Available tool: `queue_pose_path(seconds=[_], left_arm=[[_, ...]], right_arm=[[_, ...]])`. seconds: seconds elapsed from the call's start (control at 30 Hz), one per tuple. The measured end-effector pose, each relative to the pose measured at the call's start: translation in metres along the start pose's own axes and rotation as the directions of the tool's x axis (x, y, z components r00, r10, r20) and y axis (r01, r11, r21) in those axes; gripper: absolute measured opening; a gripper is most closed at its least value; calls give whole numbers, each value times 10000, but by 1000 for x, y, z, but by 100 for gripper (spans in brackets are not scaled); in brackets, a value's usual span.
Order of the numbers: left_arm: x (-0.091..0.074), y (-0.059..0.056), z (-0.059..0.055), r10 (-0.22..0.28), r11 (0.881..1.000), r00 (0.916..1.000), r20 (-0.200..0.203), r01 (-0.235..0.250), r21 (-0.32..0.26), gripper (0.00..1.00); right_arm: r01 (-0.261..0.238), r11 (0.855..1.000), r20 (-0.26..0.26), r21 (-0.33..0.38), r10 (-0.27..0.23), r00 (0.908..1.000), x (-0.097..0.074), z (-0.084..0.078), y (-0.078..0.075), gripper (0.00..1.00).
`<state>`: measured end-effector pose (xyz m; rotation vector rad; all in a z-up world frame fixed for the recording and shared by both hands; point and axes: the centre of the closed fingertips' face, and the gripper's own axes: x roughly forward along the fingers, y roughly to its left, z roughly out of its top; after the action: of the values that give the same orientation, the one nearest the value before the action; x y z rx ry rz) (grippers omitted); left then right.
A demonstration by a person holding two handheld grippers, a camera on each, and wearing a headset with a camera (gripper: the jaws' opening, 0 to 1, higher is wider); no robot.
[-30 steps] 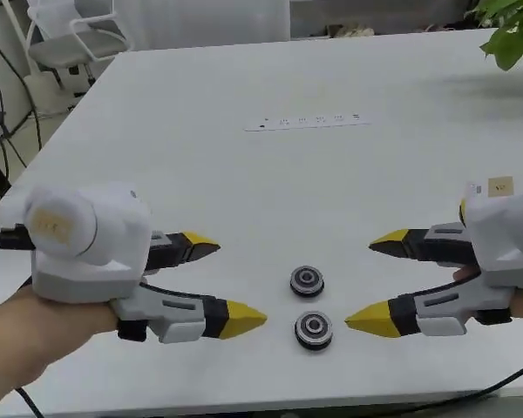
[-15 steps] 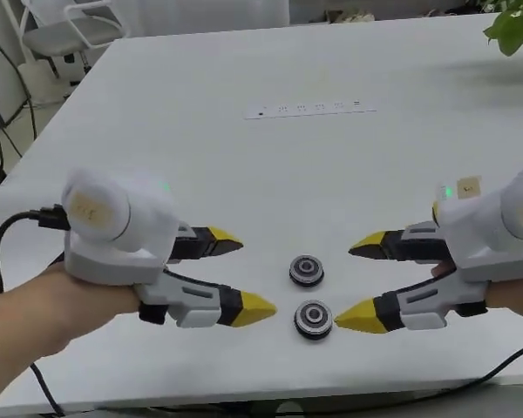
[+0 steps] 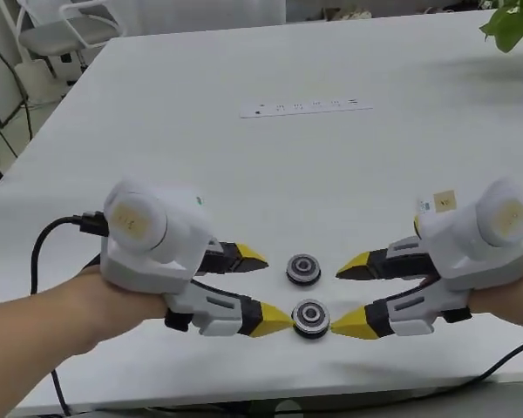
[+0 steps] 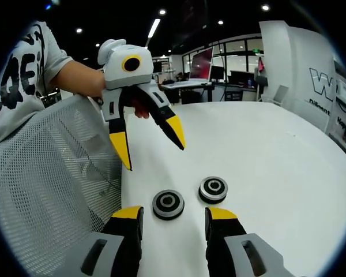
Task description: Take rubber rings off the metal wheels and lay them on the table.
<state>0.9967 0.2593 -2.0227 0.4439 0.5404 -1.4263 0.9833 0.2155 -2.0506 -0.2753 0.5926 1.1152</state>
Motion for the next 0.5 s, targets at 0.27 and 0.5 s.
queue_pose_path(seconds=[0.27, 0.5], left_arm=[[11, -1, -2, -262, 9996, 9996, -105, 261, -107, 34], [21, -5, -7, -506, 9987, 9982, -324, 505, -55, 29]], right_arm=[[-139, 9998, -50, 149, 140, 9999, 4, -4, -1, 34], [-340, 9994, -221, 76, 342, 9992, 11, -8, 2, 31]])
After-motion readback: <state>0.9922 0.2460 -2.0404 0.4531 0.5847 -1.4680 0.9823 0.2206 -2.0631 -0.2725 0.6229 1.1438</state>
